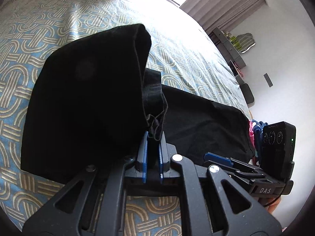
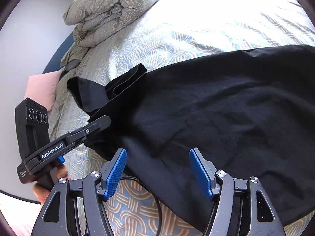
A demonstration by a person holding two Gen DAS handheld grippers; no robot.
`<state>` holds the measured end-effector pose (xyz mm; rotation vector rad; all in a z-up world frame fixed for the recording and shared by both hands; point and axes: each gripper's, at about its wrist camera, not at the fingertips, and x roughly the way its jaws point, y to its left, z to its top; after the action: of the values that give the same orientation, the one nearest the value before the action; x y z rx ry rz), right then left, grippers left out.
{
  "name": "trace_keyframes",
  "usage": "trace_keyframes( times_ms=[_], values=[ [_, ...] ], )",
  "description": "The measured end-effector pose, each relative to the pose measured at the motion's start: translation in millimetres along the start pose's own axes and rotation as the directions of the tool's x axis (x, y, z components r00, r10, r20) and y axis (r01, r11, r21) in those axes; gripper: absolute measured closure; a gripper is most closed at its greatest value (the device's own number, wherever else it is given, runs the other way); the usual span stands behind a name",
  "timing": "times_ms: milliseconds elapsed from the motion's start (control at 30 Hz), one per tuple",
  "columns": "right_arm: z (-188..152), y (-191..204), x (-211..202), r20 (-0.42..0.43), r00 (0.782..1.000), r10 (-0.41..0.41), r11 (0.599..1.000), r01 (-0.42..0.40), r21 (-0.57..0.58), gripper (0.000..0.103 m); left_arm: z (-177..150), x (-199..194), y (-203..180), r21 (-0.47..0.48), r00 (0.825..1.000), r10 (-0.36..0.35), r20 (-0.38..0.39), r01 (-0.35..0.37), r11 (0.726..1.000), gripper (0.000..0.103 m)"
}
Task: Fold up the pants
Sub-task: 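Fold the held end over the pants and open the left gripper, then grasp the folded edge of the black pants with the right gripper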
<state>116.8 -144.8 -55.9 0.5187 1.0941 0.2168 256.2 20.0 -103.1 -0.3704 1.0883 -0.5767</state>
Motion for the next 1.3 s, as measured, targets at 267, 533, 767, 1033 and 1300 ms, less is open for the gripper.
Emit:
trace_keyframes(
  times_ms=[267, 533, 767, 1033, 1300],
  values=[
    [29, 28, 26, -0.029, 0.999, 0.041, 0.998, -0.042, -0.047, 0.035, -6, -7, -11, 0.075, 1.000, 0.022, 0.020, -0.023, 0.997, 0.093],
    [35, 20, 15, 0.030, 0.999, 0.028, 0.999, -0.027, -0.024, 0.035, -12, 4, -73, 0.373, 0.992, 0.114, 0.050, -0.124, 0.920, 0.092],
    [24, -20, 10, 0.002, 0.997, 0.076, 0.993, -0.076, 0.095, 0.035, -48, 14, -92, 0.527, 0.986, 0.165, 0.029, -0.155, 0.835, 0.091],
    [25, -25, 18, -0.031, 0.990, 0.138, 0.983, -0.133, 0.128, 0.035, -42, 12, -81, 0.426, 0.994, 0.110, -0.002, -0.099, 0.899, 0.091],
    [31, -16, 28, -0.069, 0.976, 0.205, 0.971, -0.194, 0.140, 0.029, -46, -16, -58, 0.332, 0.999, 0.033, -0.020, -0.024, 0.943, 0.065]
  ],
)
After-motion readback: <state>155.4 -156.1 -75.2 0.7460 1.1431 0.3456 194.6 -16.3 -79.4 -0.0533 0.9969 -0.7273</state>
